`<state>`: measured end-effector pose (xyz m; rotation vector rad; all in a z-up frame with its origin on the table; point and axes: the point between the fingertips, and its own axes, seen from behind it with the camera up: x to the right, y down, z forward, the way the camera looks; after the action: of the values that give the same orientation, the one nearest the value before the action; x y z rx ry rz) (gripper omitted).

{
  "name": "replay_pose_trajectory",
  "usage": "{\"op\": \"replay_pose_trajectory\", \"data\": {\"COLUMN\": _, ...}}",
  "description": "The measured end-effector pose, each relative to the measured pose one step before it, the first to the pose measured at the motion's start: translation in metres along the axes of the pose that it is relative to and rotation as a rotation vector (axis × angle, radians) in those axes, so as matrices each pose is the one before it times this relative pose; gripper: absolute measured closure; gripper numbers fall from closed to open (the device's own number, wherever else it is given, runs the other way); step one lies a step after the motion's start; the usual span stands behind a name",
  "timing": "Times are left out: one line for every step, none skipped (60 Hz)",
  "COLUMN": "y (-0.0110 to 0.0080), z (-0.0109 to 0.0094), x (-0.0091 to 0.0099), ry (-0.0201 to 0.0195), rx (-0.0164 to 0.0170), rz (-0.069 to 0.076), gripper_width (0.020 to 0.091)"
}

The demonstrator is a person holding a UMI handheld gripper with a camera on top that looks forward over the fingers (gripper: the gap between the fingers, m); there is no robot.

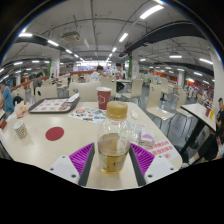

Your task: Pour water

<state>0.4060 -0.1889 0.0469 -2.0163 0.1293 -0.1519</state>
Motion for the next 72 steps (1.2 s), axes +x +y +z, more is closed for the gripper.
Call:
{"op": "replay_pose_trajectory", "data": {"y": -0.00005, "z": 0.00212, "x": 0.0008, "ry": 0.00276, "rx": 0.00325, "rz": 0.0003, "gripper_width": 0.0463}}
{"op": "replay_pose_trajectory", "data": {"y": 0.00056, "z": 0.00262, "x": 0.00076, "ry": 0.00395, "rx": 0.00663, "rz": 0.0021, "gripper_width": 0.0515}}
{"op": "replay_pose_trajectory", "data": {"y": -0.00026, "z": 0.00155, "x": 0.00202, "ry": 0.00884, "rx": 0.00409, "rz": 0.0029, "gripper_width": 0.0579}}
{"op": "replay_pose_trajectory", "data": {"y": -0.00063, "z": 0.00128, "x": 0.00056, "ry": 0.00238, "rx": 0.00493, "rz": 0.0035, "gripper_width": 0.0588}}
{"op": "replay_pose_trajectory", "data": {"y": -0.00165, "z": 0.00132, "x": -0.00008, "ry": 0.00094, "rx": 0.00747, "rz": 0.0056, "gripper_width": 0.0593}}
{"op": "replay_pose_trajectory", "data": {"y": -0.00042, "z": 0.00122, "x": 0.00021, "ry": 0.00018, "rx": 0.00342, "rz": 0.0046, "gripper_width": 0.0596}}
{"op": "replay_pose_trajectory", "data": {"y": -0.00021, "z": 0.00109, "x": -0.00033, "ry": -0.00074, "rx": 0.00092, "rz": 0.0038, "gripper_width": 0.0604}}
{"op": "replay_pose_trajectory", "data": {"y": -0.00059, "z": 0.00092, "x": -0.00033, "ry": -0.00272, "rx": 0.00184, "rz": 0.0026, "gripper_width": 0.0614}}
{"op": "replay_pose_trajectory", "data": {"y": -0.00034, "z": 0.00096, "x": -0.00007, "ry": -0.00209, "rx": 0.00077, "rz": 0.0027, "gripper_width": 0.0616}}
{"op": "replay_pose_trajectory", "data": {"y": 0.00031, "z": 0.00164, "x": 0.00039, "ry": 0.00009, "rx": 0.00071, "rz": 0.0025, "gripper_width": 0.0634}}
{"op": "replay_pose_trajectory", "data": {"y": -0.00044, "z": 0.00007, "x": 0.0006, "ry": 0.00132, "rx": -0.00134, "rz": 0.0037, "gripper_width": 0.0638}}
{"op": "replay_pose_trajectory", "data": {"y": -0.00031, "z": -0.00018, "x": 0.00098, "ry": 0.00307, "rx": -0.00185, "rz": 0.0046, "gripper_width": 0.0648}}
{"op": "replay_pose_trajectory", "data": {"y": -0.00048, "z": 0.00003, "x": 0.00089, "ry": 0.00298, "rx": -0.00073, "rz": 0.0033, "gripper_width": 0.0664}}
{"op": "replay_pose_trajectory", "data": {"y": -0.00005, "z": -0.00048, "x": 0.00059, "ry": 0.00291, "rx": -0.0021, "rz": 0.002, "gripper_width": 0.0665}}
{"op": "replay_pose_trajectory", "data": {"y": -0.00017, "z": -0.00029, "x": 0.00055, "ry": 0.00181, "rx": -0.00028, "rz": -0.0022, "gripper_width": 0.069}}
{"op": "replay_pose_trajectory", "data": {"y": -0.0001, "z": -0.00052, "x": 0.00087, "ry": 0.00336, "rx": 0.00028, "rz": -0.0039, "gripper_width": 0.0693}}
{"op": "replay_pose_trajectory", "data": {"y": 0.00038, "z": -0.0002, "x": 0.0009, "ry": 0.00406, "rx": -0.00148, "rz": -0.0067, "gripper_width": 0.0698}}
{"op": "replay_pose_trajectory", "data": {"y": -0.00001, "z": -0.00023, "x": 0.00063, "ry": 0.00414, "rx": -0.00098, "rz": -0.0084, "gripper_width": 0.0716}}
{"op": "replay_pose_trajectory", "data": {"y": -0.00019, "z": -0.00029, "x": 0.00126, "ry": 0.00526, "rx": -0.00045, "rz": -0.0078, "gripper_width": 0.0715}}
{"op": "replay_pose_trajectory", "data": {"y": -0.00021, "z": -0.00021, "x": 0.00109, "ry": 0.00483, "rx": -0.0014, "rz": -0.0092, "gripper_width": 0.0716}}
{"op": "replay_pose_trajectory", "data": {"y": -0.00044, "z": -0.00011, "x": 0.00113, "ry": 0.0048, "rx": -0.00096, "rz": -0.0102, "gripper_width": 0.0718}}
{"op": "replay_pose_trajectory", "data": {"y": 0.0001, "z": 0.00313, "x": -0.00065, "ry": 0.0045, "rx": -0.00178, "rz": -0.0096, "gripper_width": 0.0714}}
{"op": "replay_pose_trajectory", "data": {"y": -0.0005, "z": -0.00035, "x": 0.00011, "ry": 0.0016, "rx": -0.00345, "rz": -0.009, "gripper_width": 0.0715}}
{"op": "replay_pose_trajectory", "data": {"y": -0.00135, "z": -0.00053, "x": 0.00011, "ry": 0.00117, "rx": -0.0011, "rz": -0.0057, "gripper_width": 0.0715}}
{"op": "replay_pose_trajectory", "data": {"y": -0.00209, "z": -0.00069, "x": 0.00073, "ry": 0.00383, "rx": 0.00222, "rz": -0.003, "gripper_width": 0.0714}}
{"op": "replay_pose_trajectory", "data": {"y": -0.00263, "z": -0.00066, "x": 0.00109, "ry": 0.00625, "rx": 0.00297, "rz": -0.0042, "gripper_width": 0.0715}}
{"op": "replay_pose_trajectory", "data": {"y": -0.00257, "z": -0.00025, "x": 0.00058, "ry": 0.00563, "rx": -0.0001, "rz": -0.0095, "gripper_width": 0.0715}}
{"op": "replay_pose_trajectory", "data": {"y": -0.00221, "z": -0.0007, "x": 0.00068, "ry": 0.0047, "rx": -0.0021, "rz": -0.0129, "gripper_width": 0.0714}}
{"op": "replay_pose_trajectory", "data": {"y": -0.00307, "z": -0.00065, "x": 0.0009, "ry": 0.00577, "rx": -0.00027, "rz": -0.014, "gripper_width": 0.0714}}
{"op": "replay_pose_trajectory", "data": {"y": -0.00408, "z": -0.00099, "x": 0.00135, "ry": 0.00934, "rx": 0.00339, "rz": -0.014, "gripper_width": 0.0715}}
{"op": "replay_pose_trajectory", "data": {"y": -0.00417, "z": -0.00024, "x": 0.00014, "ry": 0.01084, "rx": 0.00591, "rz": -0.0142, "gripper_width": 0.0715}}
{"op": "replay_pose_trajectory", "data": {"y": -0.00468, "z": -0.00109, "x": 0.00106, "ry": 0.00712, "rx": 0.00616, "rz": -0.0172, "gripper_width": 0.0716}}
{"op": "replay_pose_trajectory", "data": {"y": -0.00478, "z": -0.00062, "x": 0.00009, "ry": 0.00454, "rx": 0.00413, "rz": -0.0192, "gripper_width": 0.0716}}
{"op": "replay_pose_trajectory", "data": {"y": -0.00509, "z": -0.00061, "x": 0.00016, "ry": 0.00556, "rx": 0.00322, "rz": -0.0202, "gripper_width": 0.0715}}
{"op": "replay_pose_trajectory", "data": {"y": -0.00525, "z": -0.00032, "x": 0.00047, "ry": 0.00944, "rx": 0.00297, "rz": -0.0195, "gripper_width": 0.0715}}
{"op": "replay_pose_trajectory", "data": {"y": -0.00619, "z": -0.00049, "x": 0.00103, "ry": 0.01283, "rx": 0.00263, "rz": -0.0211, "gripper_width": 0.0716}}
{"op": "replay_pose_trajectory", "data": {"y": -0.00562, "z": -0.00039, "x": 0.00118, "ry": 0.01329, "rx": 0.00289, "rz": -0.0236, "gripper_width": 0.0715}}
{"op": "replay_pose_trajectory", "data": {"y": -0.00632, "z": -0.00037, "x": 0.0004, "ry": 0.0123, "rx": 0.00429, "rz": -0.0248, "gripper_width": 0.0715}}
{"op": "replay_pose_trajectory", "data": {"y": -0.00646, "z": 0.00012, "x": -0.00117, "ry": 0.01146, "rx": 0.00693, "rz": -0.025, "gripper_width": 0.0716}}
{"op": "replay_pose_trajectory", "data": {"y": -0.00718, "z": -0.0002, "x": 0.00013, "ry": 0.01221, "rx": 0.00625, "rz": -0.0277, "gripper_width": 0.0714}}
{"op": "replay_pose_trajectory", "data": {"y": -0.00707, "z": -0.00021, "x": 0.00027, "ry": 0.01349, "rx": 0.00525, "rz": -0.0313, "gripper_width": 0.0715}}
{"op": "replay_pose_trajectory", "data": {"y": -0.00741, "z": -0.00007, "x": -0.00007, "ry": 0.01411, "rx": 0.0048, "rz": -0.0351, "gripper_width": 0.0714}}
{"op": "replay_pose_trajectory", "data": {"y": -0.00783, "z": -0.00094, "x": 0.00158, "ry": 0.01357, "rx": 0.00622, "rz": -0.037, "gripper_width": 0.0714}}
{"op": "replay_pose_trajectory", "data": {"y": -0.00872, "z": -0.00016, "x": -0.00035, "ry": 0.01501, "rx": 0.00868, "rz": -0.0382, "gripper_width": 0.0714}}
{"op": "replay_pose_trajectory", "data": {"y": -0.00962, "z": -0.00068, "x": -0.00007, "ry": 0.01449, "rx": 0.01171, "rz": -0.0381, "gripper_width": 0.0714}}
{"op": "replay_pose_trajectory", "data": {"y": -0.0101, "z": -0.00064, "x": -0.0001, "ry": 0.01392, "rx": 0.01422, "rz": -0.0382, "gripper_width": 0.0713}}
{"op": "replay_pose_trajectory", "data": {"y": -0.01027, "z": -0.00044, "x": -0.00038, "ry": 0.01348, "rx": 0.01436, "rz": -0.0383, "gripper_width": 0.0714}}
{"op": "replay_pose_trajectory", "data": {"y": -0.01017, "z": -0.0001, "x": -0.00078, "ry": 0.0132, "rx": 0.01277, "rz": -0.0392, "gripper_width": 0.0715}}
{"op": "replay_pose_trajectory", "data": {"y": -0.0102, "z": -0.0001, "x": -0.00079, "ry": 0.01355, "rx": 0.01176, "rz": -0.0399, "gripper_width": 0.0714}}
{"op": "replay_pose_trajectory", "data": {"y": -0.00889, "z": -0.00122, "x": 0.00377, "ry": 0.01059, "rx": 0.01237, "rz": -0.0381, "gripper_width": 0.0715}}
{"op": "replay_pose_trajectory", "data": {"y": -0.01156, "z": -0.00054, "x": -0.00335, "ry": 0.01641, "rx": 0.01078, "rz": -0.0395, "gripper_width": 0.0715}}
{"op": "replay_pose_trajectory", "data": {"y": -0.01108, "z": -0.00085, "x": -0.00124, "ry": 0.01226, "rx": 0.01326, "rz": -0.0368, "gripper_width": 0.0716}}
{"op": "replay_pose_trajectory", "data": {"y": -0.01126, "z": -0.00128, "x": -0.00139, "ry": 0.01012, "rx": 0.01472, "rz": -0.0364, "gripper_width": 0.0714}}
{"op": "replay_pose_trajectory", "data": {"y": -0.01162, "z": -0.0009, "x": -0.00191, "ry": 0.00867, "rx": 0.0155, "rz": -0.0361, "gripper_width": 0.0715}}
{"op": "replay_pose_trajectory", "data": {"y": -0.01157, "z": -0.00043, "x": -0.00258, "ry": 0.00765, "rx": 0.01592, "rz": -0.0367, "gripper_width": 0.0716}}
{"op": "replay_pose_trajectory", "data": {"y": -0.01, "z": -0.00102, "x": 0.00016, "ry": 0.00591, "rx": 0.01644, "rz": -0.0357, "gripper_width": 0.0716}}
{"op": "replay_pose_trajectory", "data": {"y": -0.01015, "z": 0.00002, "x": -0.00151, "ry": 0.00949, "rx": 0.01472, "rz": -0.0387, "gripper_width": 0.0715}}
{"op": "replay_pose_trajectory", "data": {"y": -0.01068, "z": -0.00082, "x": -0.00195, "ry": 0.0088, "rx": 0.01263, "rz": -0.0402, "gripper_width": 0.0714}}
{"op": "replay_pose_trajectory", "data": {"y": -0.01105, "z": -0.00405, "x": -0.00076, "ry": 0.00791, "rx": 0.01369, "rz": -0.0411, "gripper_width": 0.0715}}
{"op": "replay_pose_trajectory", "data": {"y": -0.01114, "z": -0.00118, "x": -0.00237, "ry": 0.0049, "rx": 0.01643, "rz": -0.039, "gripper_width": 0.0716}}
{"op": "replay_pose_trajectory", "data": {"y": -0.01101, "z": -0.00068, "x": -0.00299, "ry": 0.00354, "rx": 0.01645, "rz": -0.0386, "gripper_width": 0.0714}}
{"op": "replay_pose_trajectory", "data": {"y": -0.01058, "z": -0.00078, "x": -0.00307, "ry": 0.00402, "rx": 0.01464, "rz": -0.0382, "gripper_width": 0.0714}}
{"op": "replay_pose_trajectory", "data": {"y": -0.01023, "z": -0.00086, "x": -0.00297, "ry": 0.00437, "rx": 0.01352, "rz": -0.0377, "gripper_width": 0.0715}}
{"op": "replay_pose_trajectory", "data": {"y": -0.0099, "z": -0.00081, "x": -0.00331, "ry": 0.00312, "rx": 0.01381, "rz": -0.038, "gripper_width": 0.0714}}
{"op": "replay_pose_trajectory", "data": {"y": -0.0096, "z": 0.00144, "x": -0.00565, "ry": 0.00258, "rx": 0.01567, "rz": -0.0377, "gripper_width": 0.0714}}
{"op": "replay_pose_trajectory", "data": {"y": -0.01051, "z": -0.00179, "x": -0.00223, "ry": 0.00129, "rx": 0.01502, "rz": -0.0394, "gripper_width": 0.0714}}
{"op": "replay_pose_trajectory", "data": {"y": -0.00974, "z": -0.00117, "x": -0.00284, "ry": 0.00362, "rx": 0.01553, "rz": -0.038, "gripper_width": 0.0714}}
{"op": "replay_pose_trajectory", "data": {"y": -0.00967, "z": -0.00067, "x": -0.00276, "ry": 0.00559, "rx": 0.01555, "rz": -0.0378, "gripper_width": 0.0713}}
{"op": "replay_pose_trajectory", "data": {"y": -0.00968, "z": -0.00066, "x": -0.00285, "ry": 0.00574, "rx": 0.01582, "rz": -0.0394, "gripper_width": 0.0714}}
{"op": "replay_pose_trajectory", "data": {"y": -0.00938, "z": -0.00027, "x": -0.00316, "ry": 0.00375, "rx": 0.01584, "rz": -0.043, "gripper_width": 0.0714}}
{"op": "replay_pose_trajectory", "data": {"y": -0.00829, "z": 0.00256, "x": -0.00659, "ry": 0.00275, "rx": 0.01376, "rz": -0.0445, "gripper_width": 0.0712}}
{"op": "replay_pose_trajectory", "data": {"y": -0.0092, "z": -0.00121, "x": -0.00275, "ry": 0.00064, "rx": 0.0098, "rz": -0.0431, "gripper_width": 0.0715}}
